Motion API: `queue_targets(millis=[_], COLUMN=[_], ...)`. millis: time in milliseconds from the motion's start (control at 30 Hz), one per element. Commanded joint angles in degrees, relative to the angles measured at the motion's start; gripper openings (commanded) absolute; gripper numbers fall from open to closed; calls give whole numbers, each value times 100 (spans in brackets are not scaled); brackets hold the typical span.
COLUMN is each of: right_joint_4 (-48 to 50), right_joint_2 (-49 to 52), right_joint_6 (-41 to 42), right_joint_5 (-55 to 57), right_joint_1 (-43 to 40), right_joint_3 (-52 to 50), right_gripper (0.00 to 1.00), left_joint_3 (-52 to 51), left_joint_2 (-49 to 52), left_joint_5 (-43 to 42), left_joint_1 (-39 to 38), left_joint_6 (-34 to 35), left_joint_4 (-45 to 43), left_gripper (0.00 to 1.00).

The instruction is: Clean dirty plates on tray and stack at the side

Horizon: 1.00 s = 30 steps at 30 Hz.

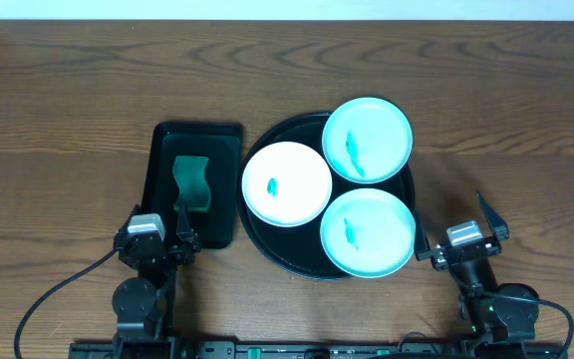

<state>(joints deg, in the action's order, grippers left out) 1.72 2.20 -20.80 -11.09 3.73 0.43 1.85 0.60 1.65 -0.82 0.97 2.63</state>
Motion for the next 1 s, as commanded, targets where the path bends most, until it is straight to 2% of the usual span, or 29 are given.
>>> queue_targets(millis=[0,267,433,733,967], right_joint_4=[70,170,177,195,190], right_joint_2=[0,2,2,17,599], right_joint_6=[-24,334,1049,1226,1307], right_joint_5=[28,35,33,28,11], right_joint_1=[44,44,44,44,44], right_joint_3=[-11,-11,-9,201,879], right_gripper=[99,99,99,99,99], left_joint_3=[-162,-162,-50,210,1060], left_joint_2=[-33,-20,170,850,1585], left_joint_5=[52,50,50,48,48], left_joint_1=[-11,-11,-11,-11,-11], left_joint_6=[-118,-92,-87,-90,-90], left_joint_4=[133,136,138,136,170], left_gripper=[78,78,78,78,78])
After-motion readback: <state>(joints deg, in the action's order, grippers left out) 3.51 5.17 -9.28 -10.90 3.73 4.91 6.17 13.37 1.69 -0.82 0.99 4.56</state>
